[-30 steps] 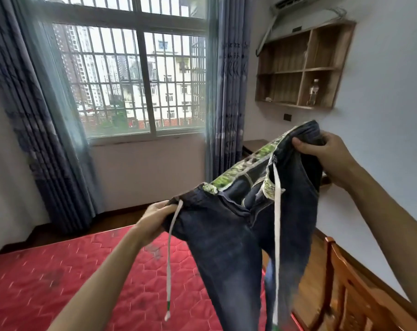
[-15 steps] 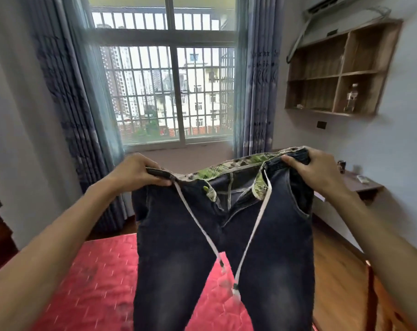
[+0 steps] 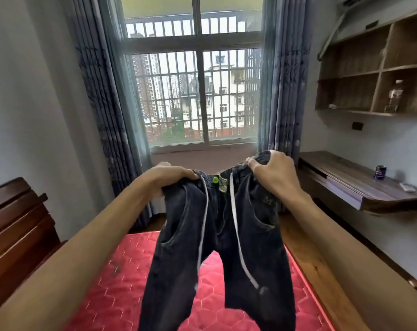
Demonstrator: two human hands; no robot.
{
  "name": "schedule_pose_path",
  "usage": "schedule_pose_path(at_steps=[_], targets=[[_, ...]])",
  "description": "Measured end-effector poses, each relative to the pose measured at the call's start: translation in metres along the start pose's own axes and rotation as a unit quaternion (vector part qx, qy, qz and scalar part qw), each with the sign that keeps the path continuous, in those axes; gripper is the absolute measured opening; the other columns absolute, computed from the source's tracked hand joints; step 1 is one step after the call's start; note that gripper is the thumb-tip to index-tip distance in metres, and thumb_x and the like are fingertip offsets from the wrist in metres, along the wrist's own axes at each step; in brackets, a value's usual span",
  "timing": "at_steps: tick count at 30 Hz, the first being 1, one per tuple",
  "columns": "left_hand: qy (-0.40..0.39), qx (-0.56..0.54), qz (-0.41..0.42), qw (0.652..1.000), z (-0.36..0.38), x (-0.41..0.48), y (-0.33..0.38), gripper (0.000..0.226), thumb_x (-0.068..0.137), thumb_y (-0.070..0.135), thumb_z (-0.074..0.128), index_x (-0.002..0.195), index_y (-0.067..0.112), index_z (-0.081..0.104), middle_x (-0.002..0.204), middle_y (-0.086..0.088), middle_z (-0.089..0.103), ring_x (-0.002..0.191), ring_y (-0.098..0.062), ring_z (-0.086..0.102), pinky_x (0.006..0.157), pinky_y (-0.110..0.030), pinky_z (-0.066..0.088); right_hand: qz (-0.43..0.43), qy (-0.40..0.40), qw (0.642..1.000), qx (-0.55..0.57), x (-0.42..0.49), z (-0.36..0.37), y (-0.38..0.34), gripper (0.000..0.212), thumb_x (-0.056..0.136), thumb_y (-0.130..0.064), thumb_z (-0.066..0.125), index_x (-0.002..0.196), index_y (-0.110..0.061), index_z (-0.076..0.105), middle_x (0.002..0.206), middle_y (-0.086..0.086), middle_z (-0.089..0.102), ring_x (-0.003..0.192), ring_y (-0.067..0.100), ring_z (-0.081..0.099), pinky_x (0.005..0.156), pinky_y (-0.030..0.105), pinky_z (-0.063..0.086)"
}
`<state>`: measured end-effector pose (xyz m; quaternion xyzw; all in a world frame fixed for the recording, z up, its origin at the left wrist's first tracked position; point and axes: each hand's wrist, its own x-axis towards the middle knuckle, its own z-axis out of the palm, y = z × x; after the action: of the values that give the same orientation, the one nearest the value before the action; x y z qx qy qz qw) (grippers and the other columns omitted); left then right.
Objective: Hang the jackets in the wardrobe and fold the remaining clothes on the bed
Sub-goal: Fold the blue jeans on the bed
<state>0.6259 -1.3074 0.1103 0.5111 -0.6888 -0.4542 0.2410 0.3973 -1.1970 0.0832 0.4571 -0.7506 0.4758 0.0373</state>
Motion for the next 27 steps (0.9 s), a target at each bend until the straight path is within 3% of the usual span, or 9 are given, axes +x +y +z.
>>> schedule_pose_path(at_steps=[4, 6, 10, 13, 17, 19, 21, 24, 27], targets=[[-0.133, -0.15, -0.007, 0.98, 0.022, -0.016, 0.014, 0.005, 0.09, 0.015, 0.065, 0.091, 0.012, 0.068, 0.084, -0.006, 0.071, 0.069, -0.017, 0.064, 0.068, -0.027, 0.055, -0.077, -0.009, 0.996, 0.039, -0.018, 0.009, -0.04, 0.035, 0.092, -0.045, 0.063, 0.075, -0.015, 0.055, 0.066, -0.007, 0.054, 0.062, 0.01, 0.052, 0.065, 0.027, 0.036], [-0.156, -0.207, 0.008, 0.966, 0.03, -0.02, 0.02, 0.013, 0.094, 0.013, 0.057, 0.086, 0.012, 0.066, 0.081, -0.004, 0.068, 0.069, -0.016, 0.062, 0.064, -0.024, 0.054, -0.111, -0.029, 0.991, 0.064, -0.027, 0.015, -0.054, 0.037, 0.091, -0.049, 0.062, 0.075, -0.016, 0.057, 0.068, -0.004, 0.058, 0.069, 0.016, 0.058, 0.066, 0.027, 0.038], [-0.074, -0.287, 0.032, 0.955, 0.031, -0.029, 0.027, 0.019, 0.089, 0.015, 0.066, 0.105, 0.005, 0.069, 0.09, -0.011, 0.07, 0.073, -0.02, 0.067, 0.057, -0.028, 0.06, -0.135, -0.091, 0.979, 0.126, -0.045, 0.01, -0.068, 0.043, 0.089, -0.06, 0.059, 0.098, -0.018, 0.064, 0.093, -0.003, 0.07, 0.088, 0.012, 0.064, 0.075, 0.028, 0.048], [-0.053, -0.322, 0.038, 0.945, 0.026, -0.034, 0.03, 0.017, 0.089, 0.017, 0.068, 0.099, 0.004, 0.065, 0.087, -0.014, 0.067, 0.07, -0.023, 0.069, 0.061, -0.031, 0.062, -0.174, -0.17, 0.962, 0.126, -0.053, 0.005, -0.065, 0.045, 0.075, -0.064, 0.072, 0.103, -0.032, 0.058, 0.103, -0.004, 0.065, 0.093, 0.008, 0.062, 0.08, 0.025, 0.051], [-0.06, -0.259, 0.091, 0.96, 0.025, -0.038, 0.024, 0.024, 0.096, 0.022, 0.061, 0.104, 0.0, 0.066, 0.087, -0.016, 0.067, 0.072, -0.026, 0.071, 0.064, -0.034, 0.063, -0.131, -0.104, 0.97, 0.177, -0.04, 0.021, -0.042, 0.046, 0.073, -0.045, 0.081, 0.111, -0.022, 0.068, 0.101, -0.008, 0.073, 0.095, 0.008, 0.068, 0.087, 0.038, 0.056], [0.021, -0.164, 0.157, 0.974, 0.021, -0.031, 0.011, 0.035, 0.098, 0.034, 0.059, 0.112, 0.003, 0.066, 0.085, -0.011, 0.071, 0.078, -0.024, 0.073, 0.071, -0.036, 0.063, -0.105, -0.121, 0.953, 0.256, -0.036, 0.023, -0.032, 0.033, 0.081, -0.028, 0.079, 0.112, -0.019, 0.071, 0.102, -0.007, 0.075, 0.098, 0.008, 0.069, 0.091, 0.035, 0.055], [0.101, -0.062, 0.224, 0.967, 0.012, -0.016, -0.012, 0.057, 0.089, 0.055, 0.063, 0.127, 0.014, 0.061, 0.109, -0.005, 0.07, 0.099, -0.016, 0.068, 0.085, -0.035, 0.059, -0.099, -0.163, 0.922, 0.339, -0.037, 0.02, -0.026, 0.026, 0.089, -0.012, 0.072, 0.114, -0.014, 0.071, 0.107, -0.002, 0.076, 0.102, 0.009, 0.069, 0.092, 0.028, 0.054], [-0.046, -0.112, 0.178, 0.977, 0.002, -0.002, -0.049, 0.112, 0.058, 0.081, 0.072, 0.148, 0.024, 0.038, 0.144, -0.002, 0.053, 0.132, -0.02, 0.051, 0.109, -0.043, 0.042, -0.095, -0.186, 0.88, 0.427, -0.039, 0.019, -0.023, 0.022, 0.094, -0.01, 0.063, 0.114, -0.014, 0.07, 0.113, 0.001, 0.074, 0.106, 0.012, 0.067, 0.096, 0.027, 0.052], [-0.162, -0.313, 0.143, 0.925, -0.003, 0.01, -0.078, 0.094, 0.044, 0.056, 0.095, 0.122, 0.011, 0.066, 0.124, -0.011, 0.069, 0.111, -0.024, 0.068, 0.089, -0.04, 0.058, -0.074, -0.214, 0.86, 0.458, -0.032, 0.021, -0.022, 0.02, 0.092, -0.02, 0.061, 0.109, -0.018, 0.07, 0.109, -0.002, 0.074, 0.102, 0.011, 0.066, 0.094, 0.027, 0.053]])
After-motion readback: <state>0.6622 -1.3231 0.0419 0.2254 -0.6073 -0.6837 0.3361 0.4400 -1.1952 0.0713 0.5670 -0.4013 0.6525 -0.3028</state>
